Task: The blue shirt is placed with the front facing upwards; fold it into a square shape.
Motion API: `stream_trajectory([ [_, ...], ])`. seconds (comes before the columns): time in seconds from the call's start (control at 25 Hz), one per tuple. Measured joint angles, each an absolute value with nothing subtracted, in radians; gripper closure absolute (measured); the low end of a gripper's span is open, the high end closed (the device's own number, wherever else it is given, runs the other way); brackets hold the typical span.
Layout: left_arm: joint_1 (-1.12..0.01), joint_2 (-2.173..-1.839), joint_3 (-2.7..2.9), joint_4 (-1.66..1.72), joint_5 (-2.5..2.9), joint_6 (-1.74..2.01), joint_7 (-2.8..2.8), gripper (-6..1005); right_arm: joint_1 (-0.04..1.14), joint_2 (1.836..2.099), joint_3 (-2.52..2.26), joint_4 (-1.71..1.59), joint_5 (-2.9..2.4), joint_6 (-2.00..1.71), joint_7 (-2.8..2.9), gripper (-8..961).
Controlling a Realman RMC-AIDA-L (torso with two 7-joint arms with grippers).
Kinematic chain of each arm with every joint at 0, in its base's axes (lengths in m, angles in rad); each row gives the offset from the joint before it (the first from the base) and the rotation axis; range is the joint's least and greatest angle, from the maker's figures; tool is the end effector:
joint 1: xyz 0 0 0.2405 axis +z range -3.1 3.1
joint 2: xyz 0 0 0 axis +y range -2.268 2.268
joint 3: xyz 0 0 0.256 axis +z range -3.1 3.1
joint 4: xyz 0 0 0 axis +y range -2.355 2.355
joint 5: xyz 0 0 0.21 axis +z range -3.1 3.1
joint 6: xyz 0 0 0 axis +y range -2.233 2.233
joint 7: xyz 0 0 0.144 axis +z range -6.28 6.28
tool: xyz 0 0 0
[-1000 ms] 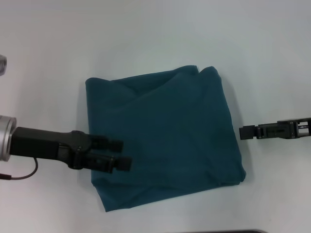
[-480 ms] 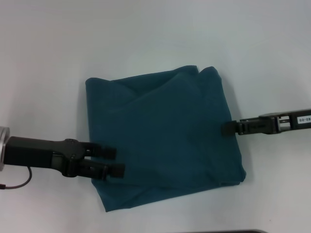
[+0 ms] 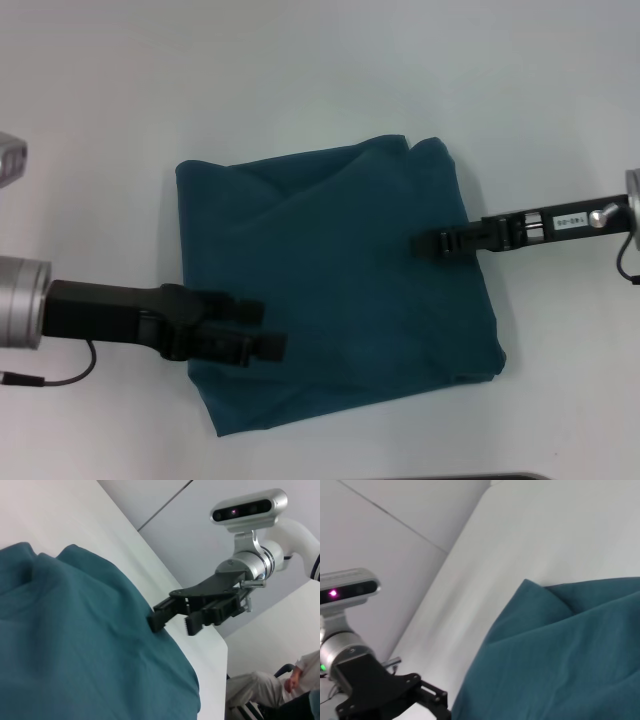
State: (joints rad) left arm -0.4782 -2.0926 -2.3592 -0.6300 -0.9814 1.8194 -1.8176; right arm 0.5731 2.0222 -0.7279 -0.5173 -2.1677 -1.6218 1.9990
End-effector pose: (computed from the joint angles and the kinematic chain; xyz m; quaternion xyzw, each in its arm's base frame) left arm -0.2663 0.2626 -0.0264 0.8845 0.4145 0.1860 0.1060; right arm 0.2772 0.3083 -0.0165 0.8425 -0.5105 -0.1694 0.0287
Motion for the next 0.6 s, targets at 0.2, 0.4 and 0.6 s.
stream_trajectory([
  [0.2, -0.482, -2.106, -2.334, -0.622, -0.981, 1.765, -1.824, 72, 0.579, 2.037, -0.754, -0.514, -2.168, -1.552, 2.002, 394],
  [0.4, -0.488, -2.111, -2.307, -0.590, -0.980, 1.717, -1.827, 74, 0.588, 2.048, -0.760, -0.514, -2.168, -1.513, 2.004, 454],
  [0.6, -0.494, -2.111, -2.275, -0.574, -0.980, 1.693, -1.827, 87, 0.590, 2.048, -0.749, -0.527, -2.140, -1.544, 1.991, 469],
])
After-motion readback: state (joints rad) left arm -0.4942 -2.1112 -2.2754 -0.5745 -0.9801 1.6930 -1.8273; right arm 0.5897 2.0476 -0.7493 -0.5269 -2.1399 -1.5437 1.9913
